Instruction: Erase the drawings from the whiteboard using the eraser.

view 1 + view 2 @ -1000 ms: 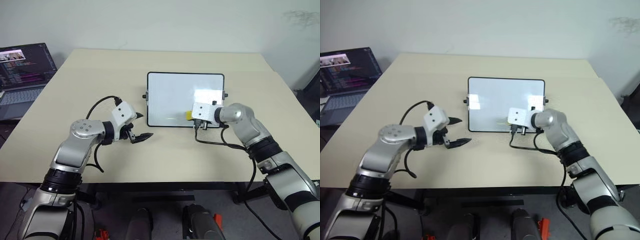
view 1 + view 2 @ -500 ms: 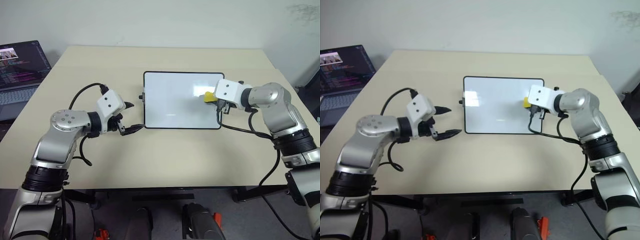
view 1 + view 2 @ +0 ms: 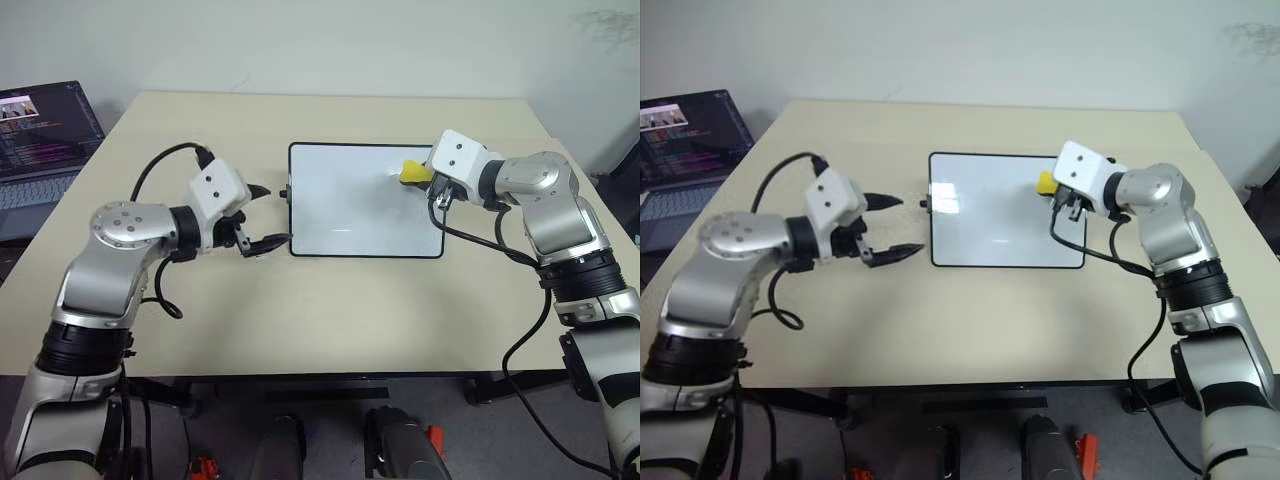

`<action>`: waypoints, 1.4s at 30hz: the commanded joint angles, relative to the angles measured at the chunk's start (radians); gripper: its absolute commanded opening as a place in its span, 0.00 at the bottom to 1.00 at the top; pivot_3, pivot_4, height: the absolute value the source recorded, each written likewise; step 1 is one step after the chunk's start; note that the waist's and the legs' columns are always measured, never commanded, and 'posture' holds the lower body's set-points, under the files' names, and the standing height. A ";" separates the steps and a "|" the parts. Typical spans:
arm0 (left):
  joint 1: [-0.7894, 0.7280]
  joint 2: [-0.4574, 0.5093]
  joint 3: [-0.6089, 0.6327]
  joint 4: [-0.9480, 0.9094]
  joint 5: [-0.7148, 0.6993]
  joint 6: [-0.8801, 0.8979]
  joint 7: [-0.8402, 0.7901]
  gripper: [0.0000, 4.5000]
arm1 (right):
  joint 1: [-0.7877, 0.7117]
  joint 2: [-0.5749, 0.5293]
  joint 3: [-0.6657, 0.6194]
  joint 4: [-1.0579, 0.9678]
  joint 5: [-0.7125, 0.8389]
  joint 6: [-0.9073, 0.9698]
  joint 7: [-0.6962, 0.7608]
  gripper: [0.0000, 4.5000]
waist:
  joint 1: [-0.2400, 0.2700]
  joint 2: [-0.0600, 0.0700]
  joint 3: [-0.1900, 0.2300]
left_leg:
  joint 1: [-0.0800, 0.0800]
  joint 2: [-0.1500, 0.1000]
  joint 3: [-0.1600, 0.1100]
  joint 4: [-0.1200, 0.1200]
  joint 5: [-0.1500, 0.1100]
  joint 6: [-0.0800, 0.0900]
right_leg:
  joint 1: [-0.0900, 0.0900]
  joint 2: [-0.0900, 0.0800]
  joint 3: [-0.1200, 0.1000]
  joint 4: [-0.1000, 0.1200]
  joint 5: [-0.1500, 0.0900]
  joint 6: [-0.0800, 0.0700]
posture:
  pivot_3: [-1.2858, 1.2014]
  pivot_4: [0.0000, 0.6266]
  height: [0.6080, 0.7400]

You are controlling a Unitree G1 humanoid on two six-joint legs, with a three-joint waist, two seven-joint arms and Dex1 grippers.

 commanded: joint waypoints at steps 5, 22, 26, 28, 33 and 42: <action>-0.025 0.011 0.019 -0.014 0.000 -0.013 0.004 1.00 | -0.028 -0.025 -0.033 -0.005 0.019 -0.017 0.000 0.23 | 0.000 0.000 0.000 | 0.000 0.000 0.000 0.000 0.000 0.000 | 0.000 0.000 0.000 0.000 0.000 0.000 | 0.52 0.24 1.00; 0.013 0.004 0.042 -0.006 -0.021 -0.023 -0.004 1.00 | 0.184 -0.148 -0.301 -0.038 0.204 0.251 -0.064 0.23 | 0.003 0.000 0.000 | 0.001 0.000 -0.001 0.001 0.000 0.000 | 0.002 0.000 0.000 0.001 0.000 0.001 | 0.52 0.24 1.00; 0.002 -0.043 -0.009 -0.026 -0.026 -0.017 -0.015 1.00 | 0.233 -0.151 -0.356 0.006 0.224 0.318 -0.136 0.23 | 0.003 0.000 0.000 | 0.002 0.000 -0.001 0.003 0.000 0.000 | 0.005 0.000 0.000 0.000 0.000 0.001 | 0.52 0.24 1.00; -0.006 -0.064 -0.035 -0.027 -0.023 -0.014 -0.017 1.00 | 0.262 -0.152 -0.381 0.037 0.228 0.331 -0.171 0.23 | 0.002 0.000 0.000 | 0.002 0.000 -0.001 0.004 0.000 0.000 | 0.005 0.000 0.000 0.000 0.001 0.001 | 0.52 0.24 1.00; -0.023 -0.124 -0.101 -0.031 -0.019 -0.016 -0.020 1.00 | 0.317 -0.160 -0.460 0.102 0.263 0.333 -0.247 0.23 | 0.003 0.000 0.000 | 0.002 -0.001 -0.001 0.005 0.000 0.000 | 0.006 0.000 0.001 0.001 0.001 0.002 | 0.52 0.24 1.00; -0.046 -0.211 -0.173 -0.021 -0.004 -0.016 -0.019 1.00 | 0.385 -0.145 -0.574 0.253 0.353 0.358 -0.334 0.23 | 0.000 0.000 0.000 | 0.003 -0.001 -0.001 0.009 0.000 0.000 | 0.009 0.000 0.002 0.000 0.003 0.005 | 0.52 0.24 1.00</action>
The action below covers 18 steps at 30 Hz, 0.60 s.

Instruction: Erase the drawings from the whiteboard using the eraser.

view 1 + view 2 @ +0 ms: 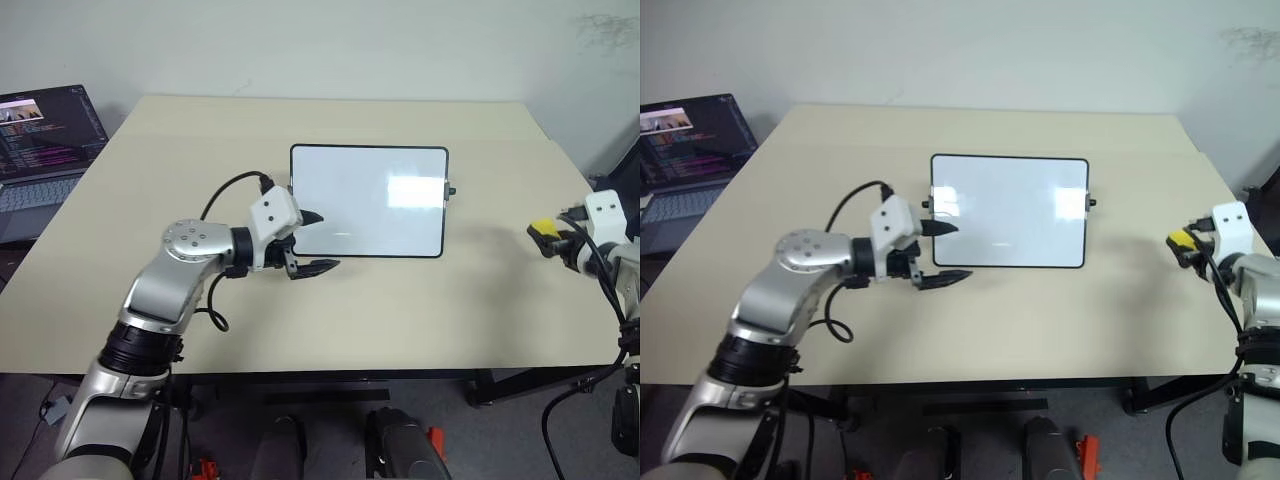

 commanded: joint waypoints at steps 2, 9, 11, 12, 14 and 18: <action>-0.033 -0.021 0.000 -0.030 -0.006 -0.004 -0.001 1.00 | -0.020 -0.010 -0.081 0.087 0.044 -0.012 -0.081 0.23 | -0.003 0.000 0.000 | 0.000 0.000 0.001 0.002 0.000 0.000 | 0.000 0.000 0.002 0.000 0.001 0.001 | 0.52 0.24 1.00; -0.032 -0.036 -0.009 -0.023 0.002 -0.006 -0.005 1.00 | -0.024 -0.006 -0.068 0.191 0.047 -0.041 -0.126 0.23 | -0.007 0.000 0.000 | 0.000 0.000 0.002 0.006 0.001 0.001 | 0.001 0.000 0.004 0.000 0.001 0.002 | 0.52 0.24 1.00; -0.026 -0.035 -0.010 -0.027 0.003 -0.006 -0.006 1.00 | -0.035 -0.003 -0.075 0.217 0.055 -0.047 -0.139 0.23 | -0.006 0.000 0.000 | 0.000 0.000 0.002 0.006 0.001 0.002 | 0.002 0.000 0.004 0.000 0.001 0.002 | 0.52 0.24 1.00; -0.024 -0.036 -0.010 -0.028 0.003 -0.006 -0.006 1.00 | -0.041 -0.003 -0.075 0.232 0.056 -0.054 -0.143 0.23 | -0.006 0.000 0.000 | 0.000 -0.001 0.002 0.006 0.001 0.002 | 0.002 0.000 0.004 0.000 0.001 0.002 | 0.52 0.24 1.00; -0.021 -0.036 -0.010 -0.029 0.004 -0.006 -0.005 1.00 | -0.054 -0.005 -0.079 0.261 0.060 -0.065 -0.156 0.23 | -0.006 0.000 0.000 | 0.000 -0.001 0.002 0.006 0.001 0.002 | 0.002 0.000 0.004 0.000 0.001 0.002 | 0.52 0.24 1.00; -0.020 -0.037 -0.009 -0.025 0.005 -0.009 -0.006 1.00 | -0.069 -0.007 -0.093 0.323 0.076 -0.085 -0.178 0.23 | -0.006 0.000 0.000 | 0.000 -0.001 0.002 0.006 0.001 0.002 | 0.002 0.000 0.004 -0.001 0.001 0.002 | 0.52 0.24 1.00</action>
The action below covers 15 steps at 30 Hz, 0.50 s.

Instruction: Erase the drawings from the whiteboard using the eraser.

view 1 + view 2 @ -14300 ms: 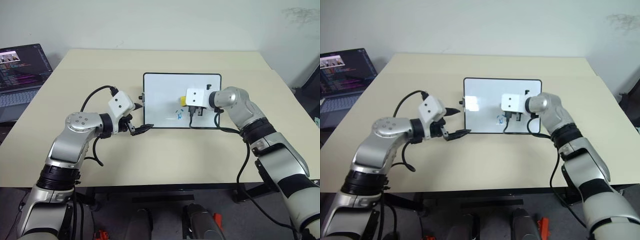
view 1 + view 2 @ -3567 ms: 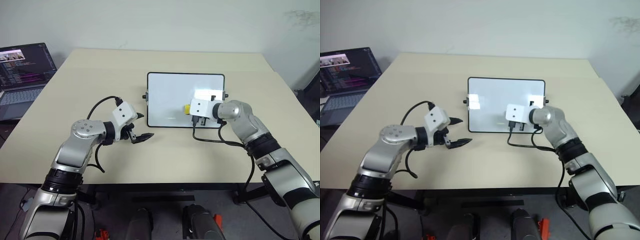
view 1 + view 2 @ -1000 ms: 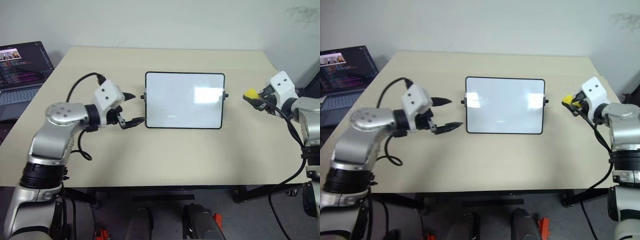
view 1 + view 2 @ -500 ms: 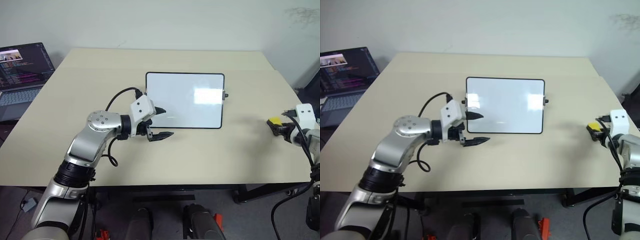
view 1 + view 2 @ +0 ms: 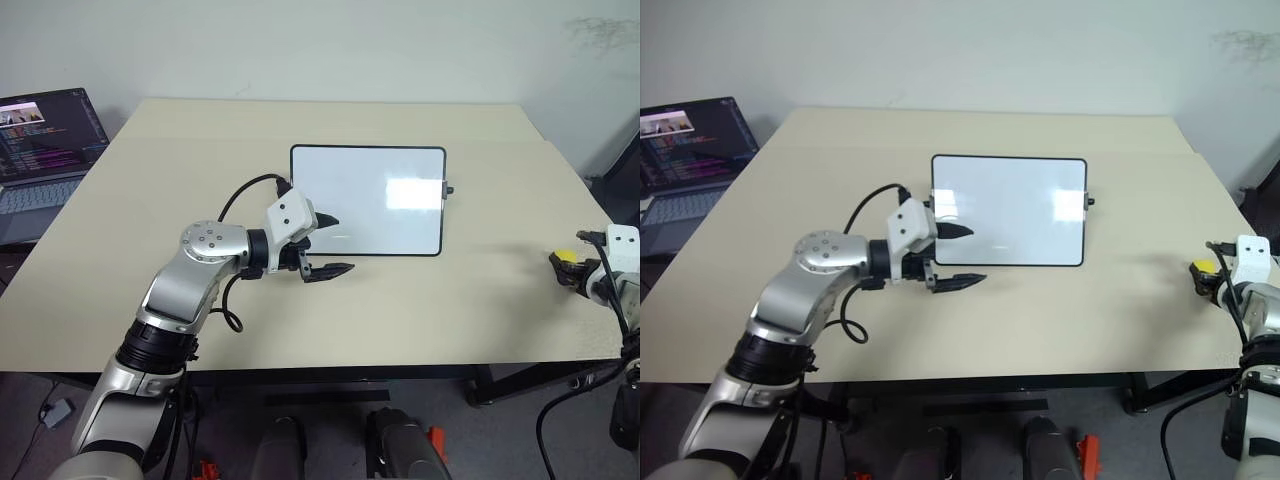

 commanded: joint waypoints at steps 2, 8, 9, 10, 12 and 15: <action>-0.010 -0.002 -0.003 -0.023 0.002 -0.011 -0.004 1.00 | -0.012 -0.009 -0.027 0.061 0.019 -0.031 -0.026 0.30 | 0.000 0.000 0.000 | 0.000 0.000 0.000 0.000 0.000 0.000 | 0.000 0.000 0.000 0.000 0.000 0.000 | 0.52 0.24 1.00; -0.011 0.000 0.000 -0.016 0.004 -0.014 -0.006 1.00 | -0.017 -0.011 -0.029 0.086 0.027 -0.049 -0.033 0.73 | 0.000 0.000 0.000 | 0.000 0.000 0.000 0.000 0.000 0.000 | 0.000 0.000 0.000 0.000 0.000 0.000 | 0.52 0.24 1.00; -0.011 0.001 0.001 -0.013 0.004 -0.016 -0.007 1.00 | -0.017 -0.012 -0.031 0.086 0.028 -0.049 -0.034 0.82 | -0.001 0.000 0.000 | 0.000 0.000 0.000 0.000 0.000 0.000 | 0.000 0.000 0.000 0.000 0.000 0.000 | 0.52 0.24 1.00; -0.011 0.002 0.001 -0.011 0.005 -0.017 -0.008 1.00 | -0.018 -0.013 -0.031 0.084 0.029 -0.049 -0.034 0.89 | -0.001 0.000 0.000 | 0.000 0.000 0.000 0.000 0.000 0.000 | 0.000 0.000 0.000 0.000 0.000 0.000 | 0.52 0.24 1.00; -0.012 0.004 0.003 -0.008 0.006 -0.018 -0.009 1.00 | -0.019 -0.016 -0.032 0.082 0.030 -0.048 -0.034 0.99 | -0.002 0.000 0.000 | 0.000 0.000 0.000 0.000 0.000 0.000 | 0.000 0.000 0.000 0.000 0.000 0.000 | 0.52 0.24 1.00; -0.013 0.008 0.009 -0.002 0.007 -0.019 -0.008 1.00 | -0.022 -0.020 -0.033 0.071 0.035 -0.042 -0.030 0.99 | -0.002 0.000 0.000 | 0.000 0.000 0.000 0.000 0.000 0.000 | 0.000 0.000 0.000 0.000 0.000 0.000 | 0.52 0.24 1.00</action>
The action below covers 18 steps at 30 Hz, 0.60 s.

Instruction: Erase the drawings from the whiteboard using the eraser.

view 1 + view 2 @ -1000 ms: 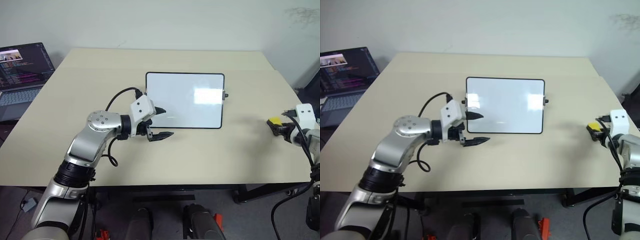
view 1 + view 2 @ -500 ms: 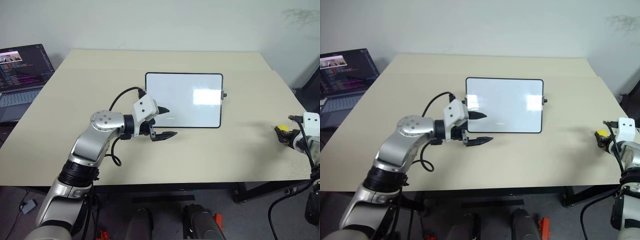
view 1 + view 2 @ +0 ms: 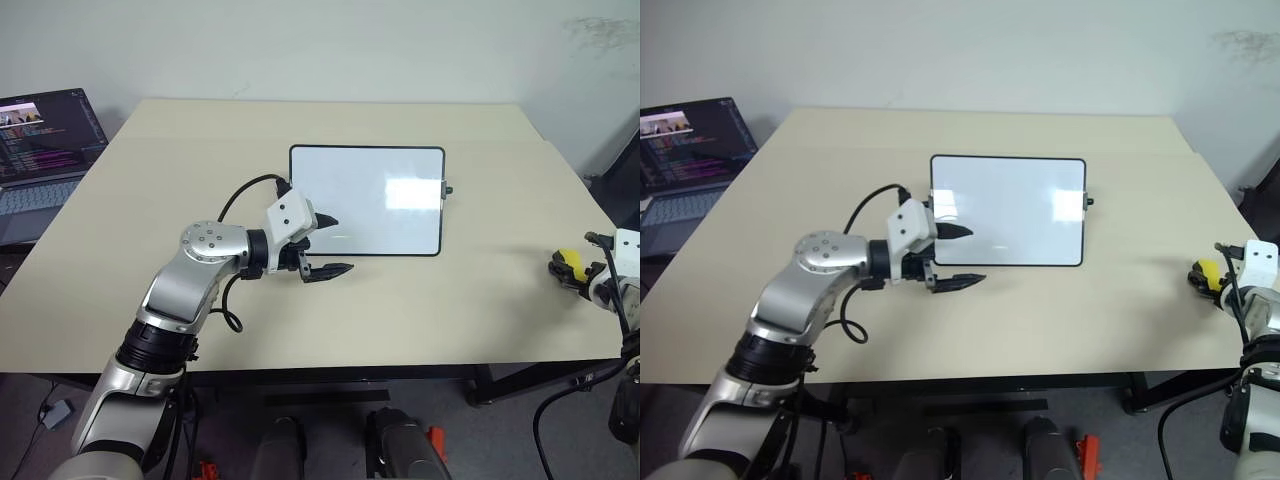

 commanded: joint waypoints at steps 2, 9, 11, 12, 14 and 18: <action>-0.013 0.011 0.013 -0.004 0.003 -0.018 -0.005 1.00 | -0.012 -0.020 -0.011 -0.017 0.019 0.013 0.003 0.99 | 0.000 0.000 0.000 | 0.000 0.000 0.000 0.000 0.000 0.000 | 0.000 0.000 0.000 0.000 0.000 0.000 | 0.52 0.24 1.00; -0.010 0.036 0.060 0.011 -0.012 -0.015 0.007 1.00 | -0.011 -0.032 0.001 -0.131 0.030 0.072 0.037 0.99 | 0.000 0.000 0.000 | 0.000 0.000 0.000 0.000 0.000 0.000 | 0.000 0.000 0.000 0.000 0.000 0.000 | 0.52 0.24 1.00; -0.005 0.051 0.089 0.020 -0.019 -0.017 0.015 1.00 | 0.000 -0.033 -0.005 -0.200 0.040 0.107 0.038 0.99 | 0.000 0.000 0.000 | 0.000 0.000 0.000 0.000 0.000 0.000 | -0.001 0.000 0.000 0.000 0.000 0.000 | 0.52 0.24 1.00; -0.001 0.057 0.107 0.026 -0.021 -0.018 0.022 1.00 | 0.009 -0.033 -0.007 -0.240 0.045 0.125 0.038 0.99 | 0.000 0.000 0.000 | 0.000 0.000 0.000 -0.001 0.000 0.000 | -0.001 0.000 0.000 0.000 0.000 0.000 | 0.52 0.24 1.00; 0.004 0.069 0.136 0.039 -0.020 -0.024 0.035 1.00 | 0.024 -0.030 -0.010 -0.311 0.057 0.162 0.033 0.99 | 0.001 0.000 0.000 | 0.000 0.000 0.000 -0.001 0.000 0.000 | -0.001 0.000 0.000 0.000 0.000 0.000 | 0.52 0.24 1.00; 0.013 0.075 0.231 0.077 -0.024 -0.034 0.106 1.00 | 0.048 -0.013 -0.012 -0.458 0.083 0.231 0.027 0.99 | 0.006 0.000 0.000 | -0.001 0.000 0.000 -0.001 0.000 0.000 | -0.001 0.000 0.000 0.000 0.000 0.000 | 0.52 0.24 1.00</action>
